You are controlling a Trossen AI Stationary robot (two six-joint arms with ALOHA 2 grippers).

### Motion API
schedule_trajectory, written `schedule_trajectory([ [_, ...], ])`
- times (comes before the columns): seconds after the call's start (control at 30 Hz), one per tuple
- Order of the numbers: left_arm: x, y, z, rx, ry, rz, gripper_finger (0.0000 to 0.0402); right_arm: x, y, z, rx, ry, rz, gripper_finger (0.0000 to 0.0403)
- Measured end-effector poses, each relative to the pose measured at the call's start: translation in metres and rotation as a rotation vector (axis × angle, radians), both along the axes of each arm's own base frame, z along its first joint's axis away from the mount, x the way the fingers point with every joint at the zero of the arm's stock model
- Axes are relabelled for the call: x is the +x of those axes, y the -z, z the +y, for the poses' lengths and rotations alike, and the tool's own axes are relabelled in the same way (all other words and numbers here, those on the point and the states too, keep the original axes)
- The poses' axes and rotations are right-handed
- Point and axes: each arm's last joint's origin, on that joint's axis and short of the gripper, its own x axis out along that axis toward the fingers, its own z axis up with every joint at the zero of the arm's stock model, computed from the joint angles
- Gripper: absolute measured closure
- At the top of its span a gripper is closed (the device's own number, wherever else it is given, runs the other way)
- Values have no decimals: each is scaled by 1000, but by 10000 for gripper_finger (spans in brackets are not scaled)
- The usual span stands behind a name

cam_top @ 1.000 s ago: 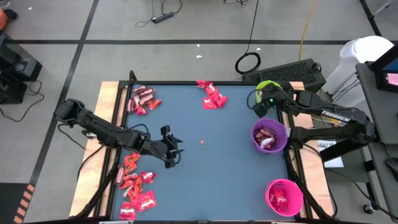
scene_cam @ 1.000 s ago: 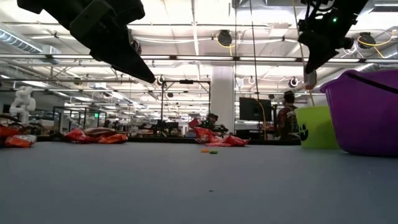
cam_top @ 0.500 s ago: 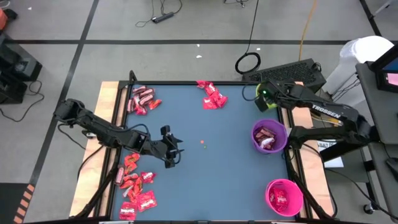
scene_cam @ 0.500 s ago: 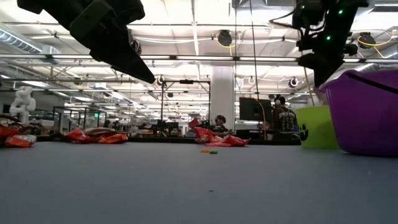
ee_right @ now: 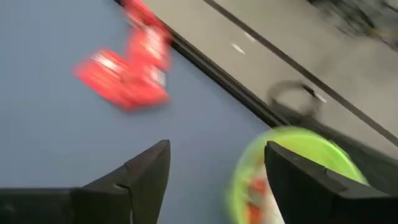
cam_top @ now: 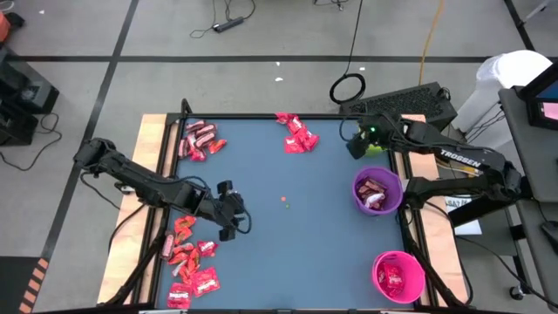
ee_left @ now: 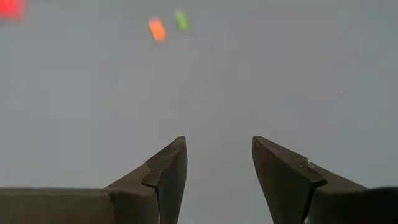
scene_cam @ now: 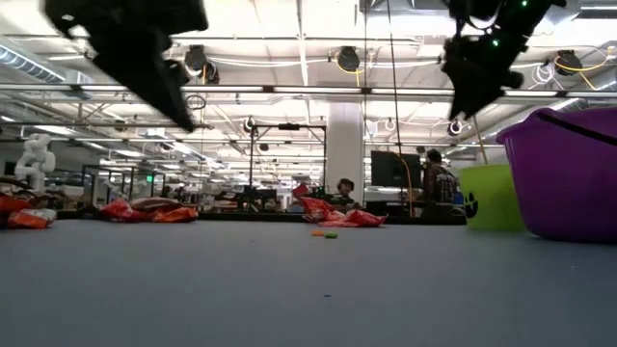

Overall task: Organize candy in baskets
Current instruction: Put the orange chocolate bar into the green bucket

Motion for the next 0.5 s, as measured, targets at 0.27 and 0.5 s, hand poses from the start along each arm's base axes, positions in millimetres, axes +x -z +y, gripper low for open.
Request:
schedule_trajectory([
  [0.27, -33, 11, -7, -131, -44, 376, 214, 27, -17, 18, -45, -241, -238, 154],
  [0.5, -58, 15, -3, -110, -318, 588, 214, 29, -16, 27, -30, -283, -227, 154],
])
